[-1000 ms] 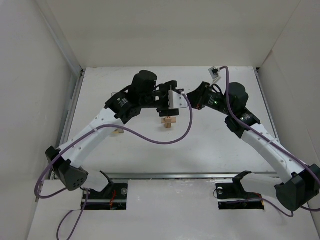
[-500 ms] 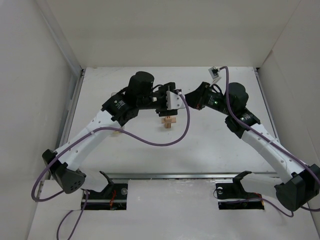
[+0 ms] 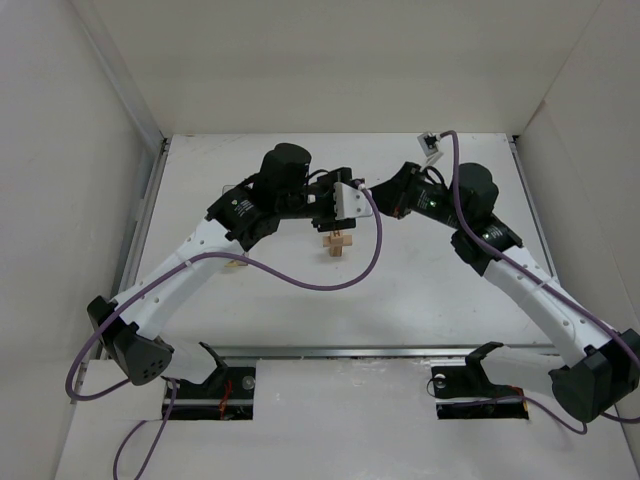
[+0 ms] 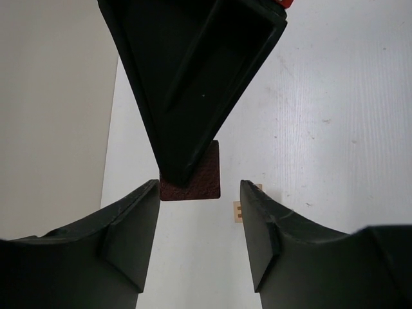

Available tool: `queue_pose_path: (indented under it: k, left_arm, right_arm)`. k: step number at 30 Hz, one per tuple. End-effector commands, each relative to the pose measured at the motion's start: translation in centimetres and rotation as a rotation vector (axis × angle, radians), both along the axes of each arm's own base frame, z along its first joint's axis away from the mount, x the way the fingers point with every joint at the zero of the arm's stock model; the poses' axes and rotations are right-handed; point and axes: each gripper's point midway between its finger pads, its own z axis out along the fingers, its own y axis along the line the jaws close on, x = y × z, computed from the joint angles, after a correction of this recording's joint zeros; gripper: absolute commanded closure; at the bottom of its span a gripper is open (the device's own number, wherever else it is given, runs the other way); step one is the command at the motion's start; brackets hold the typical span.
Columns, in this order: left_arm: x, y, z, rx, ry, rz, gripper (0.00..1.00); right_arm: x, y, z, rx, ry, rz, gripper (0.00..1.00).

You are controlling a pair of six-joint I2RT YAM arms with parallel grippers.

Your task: Build the wood block tower

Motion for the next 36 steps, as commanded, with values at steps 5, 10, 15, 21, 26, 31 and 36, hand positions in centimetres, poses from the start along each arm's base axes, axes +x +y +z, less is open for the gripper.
queue_pose_path:
  k: [5, 10, 15, 21, 26, 31, 36]
  left_arm:
    - [0.2, 0.3, 2.6, -0.058, -0.051, 0.017, 0.47]
    - [0.2, 0.3, 3.4, -0.077, -0.071, 0.017, 0.47]
    - [0.4, 0.2, 3.8, -0.092, -0.078, 0.029, 0.47]
    - [0.4, 0.2, 3.8, -0.092, -0.078, 0.029, 0.53]
    - [0.4, 0.2, 3.8, -0.092, -0.078, 0.029, 0.63]
    - [0.4, 0.2, 3.8, -0.092, -0.078, 0.029, 0.64]
    - [0.4, 0.2, 3.8, -0.092, -0.078, 0.029, 0.67]
  right_arm:
    - [-0.2, -0.1, 3.5, 0.022, -0.1, -0.005, 1.0]
    - [0.0, 0.0, 2.9, 0.008, -0.092, -0.005, 1.0]
    - [0.0, 0.0, 2.9, 0.008, -0.091, -0.005, 1.0]
    - [0.1, 0.0, 2.5, 0.004, -0.083, -0.004, 1.0]
    - [0.1, 0.0, 2.5, 0.004, -0.083, -0.004, 1.0]
    - [0.1, 0.0, 2.5, 0.004, -0.083, -0.004, 1.0]
    - [0.3, 0.1, 2.2, -0.001, -0.075, -0.004, 1.0]
